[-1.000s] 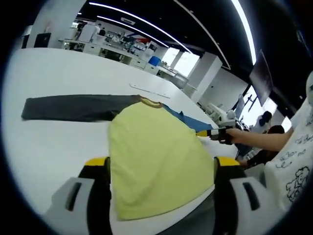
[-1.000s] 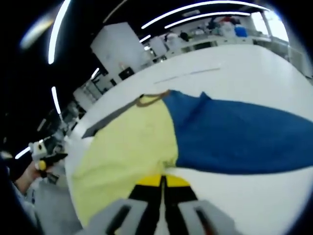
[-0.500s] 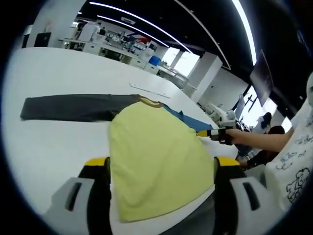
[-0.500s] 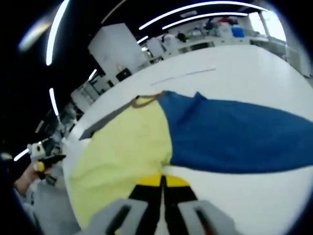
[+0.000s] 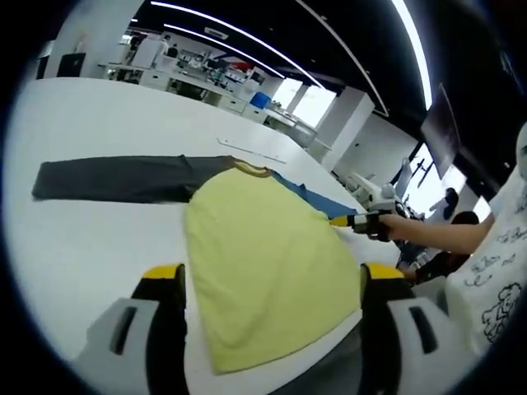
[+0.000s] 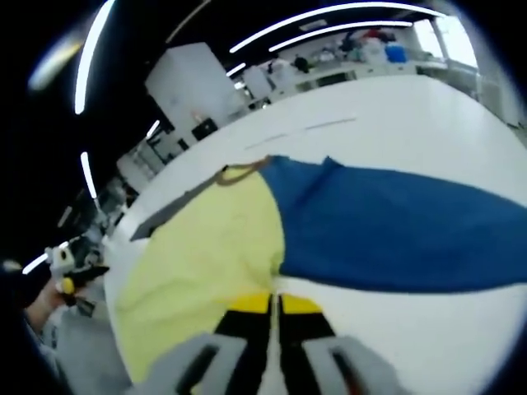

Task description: Fold the garment on the visible template until the final outline fits inside the template.

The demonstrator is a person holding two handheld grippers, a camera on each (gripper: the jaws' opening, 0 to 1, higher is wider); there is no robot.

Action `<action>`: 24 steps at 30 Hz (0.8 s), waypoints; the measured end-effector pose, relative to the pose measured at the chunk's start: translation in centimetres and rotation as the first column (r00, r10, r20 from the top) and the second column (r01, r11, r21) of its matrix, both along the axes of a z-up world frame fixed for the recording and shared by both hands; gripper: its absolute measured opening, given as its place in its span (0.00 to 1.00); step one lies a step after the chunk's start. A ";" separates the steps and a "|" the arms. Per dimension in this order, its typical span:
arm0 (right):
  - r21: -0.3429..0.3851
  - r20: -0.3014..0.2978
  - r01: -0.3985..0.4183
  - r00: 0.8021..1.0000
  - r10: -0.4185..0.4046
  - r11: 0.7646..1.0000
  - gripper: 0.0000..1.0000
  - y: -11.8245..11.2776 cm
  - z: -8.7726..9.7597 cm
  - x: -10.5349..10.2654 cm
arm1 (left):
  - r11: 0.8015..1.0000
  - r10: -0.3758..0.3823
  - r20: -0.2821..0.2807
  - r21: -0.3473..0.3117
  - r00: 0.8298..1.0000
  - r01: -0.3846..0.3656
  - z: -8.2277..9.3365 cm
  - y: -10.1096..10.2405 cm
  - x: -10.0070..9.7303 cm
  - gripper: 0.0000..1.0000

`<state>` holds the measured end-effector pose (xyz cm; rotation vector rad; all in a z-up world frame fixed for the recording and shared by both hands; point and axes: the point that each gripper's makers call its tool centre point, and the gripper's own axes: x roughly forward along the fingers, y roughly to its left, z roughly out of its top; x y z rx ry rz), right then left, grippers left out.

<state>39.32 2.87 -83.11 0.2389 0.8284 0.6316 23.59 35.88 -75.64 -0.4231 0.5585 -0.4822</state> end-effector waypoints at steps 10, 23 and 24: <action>-0.052 0.078 0.146 0.987 -0.142 0.988 0.47 -7.3 2.0 2.3 | 1.000 -0.002 0.015 -0.005 1.000 0.002 0.3 -0.1 0.7 0.85; -0.133 0.113 0.421 0.906 -0.409 0.897 0.80 -17.7 1.5 3.0 | 1.000 -0.014 -0.002 -0.003 1.000 0.014 -0.1 -0.4 0.6 0.86; -0.139 0.118 0.446 0.894 -0.433 0.884 0.82 -18.2 1.5 2.9 | 1.000 -0.014 -0.001 -0.003 1.000 0.014 -0.1 -0.4 0.6 0.86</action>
